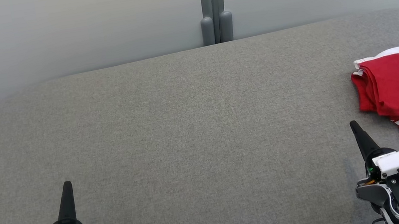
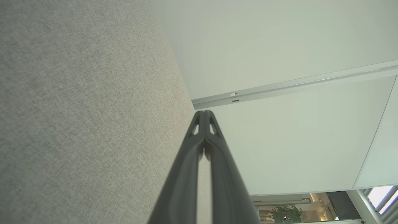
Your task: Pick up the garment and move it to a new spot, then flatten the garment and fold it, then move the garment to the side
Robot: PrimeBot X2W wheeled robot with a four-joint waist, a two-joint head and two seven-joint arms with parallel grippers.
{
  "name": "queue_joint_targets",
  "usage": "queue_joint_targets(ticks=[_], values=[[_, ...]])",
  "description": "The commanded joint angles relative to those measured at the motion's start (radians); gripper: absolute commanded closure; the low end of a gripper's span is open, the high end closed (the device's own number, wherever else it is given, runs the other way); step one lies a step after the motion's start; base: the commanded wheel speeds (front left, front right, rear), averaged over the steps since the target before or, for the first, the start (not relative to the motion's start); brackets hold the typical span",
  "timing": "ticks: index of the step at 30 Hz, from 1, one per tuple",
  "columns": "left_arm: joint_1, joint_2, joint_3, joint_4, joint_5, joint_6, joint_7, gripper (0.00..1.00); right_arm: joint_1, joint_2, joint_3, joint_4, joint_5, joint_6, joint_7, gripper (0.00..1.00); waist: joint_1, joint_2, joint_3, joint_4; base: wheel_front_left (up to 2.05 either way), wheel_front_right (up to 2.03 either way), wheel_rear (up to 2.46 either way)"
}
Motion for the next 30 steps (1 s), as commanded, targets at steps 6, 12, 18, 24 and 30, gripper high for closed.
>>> queue_joint_targets(ticks=[6, 12, 18, 24, 30], values=[[-0.025, 0.008, 0.007, -0.017, -0.061, -0.006, 0.014, 1.0, 0.008, -0.006, -0.01, -0.02, 0.066, 0.001, 0.018, 1.0, -0.0001, 0.0, 0.001, 0.001, 0.0, 0.0, 0.0], [-0.026, 0.008, 0.009, -0.023, -0.108, -0.007, 0.027, 1.0, 0.012, -0.006, -0.015, -0.029, 0.118, 0.0, 0.03, 1.0, -0.0001, 0.0, 0.002, 0.002, 0.0, 0.0, 0.0], [-0.032, 0.008, 0.011, -0.03, -0.159, -0.009, 0.04, 1.0, 0.016, -0.007, -0.021, -0.038, 0.175, 0.0, 0.043, 1.0, -0.0001, 0.0, 0.003, 0.003, 0.0, 0.0, 0.0], [-0.034, 0.008, 0.013, -0.037, -0.199, -0.011, 0.051, 1.0, 0.02, -0.007, -0.025, -0.046, 0.222, 0.0, 0.055, 1.0, -0.0001, 0.0, 0.004, 0.004, 0.0, 0.0, 0.0], [-0.034, 0.009, 0.014, -0.042, -0.244, -0.011, 0.062, 1.0, 0.023, -0.007, -0.03, -0.053, 0.266, 0.0, 0.065, 1.0, -0.0001, 0.0, 0.005, 0.005, 0.0, 0.0, 0.0]])
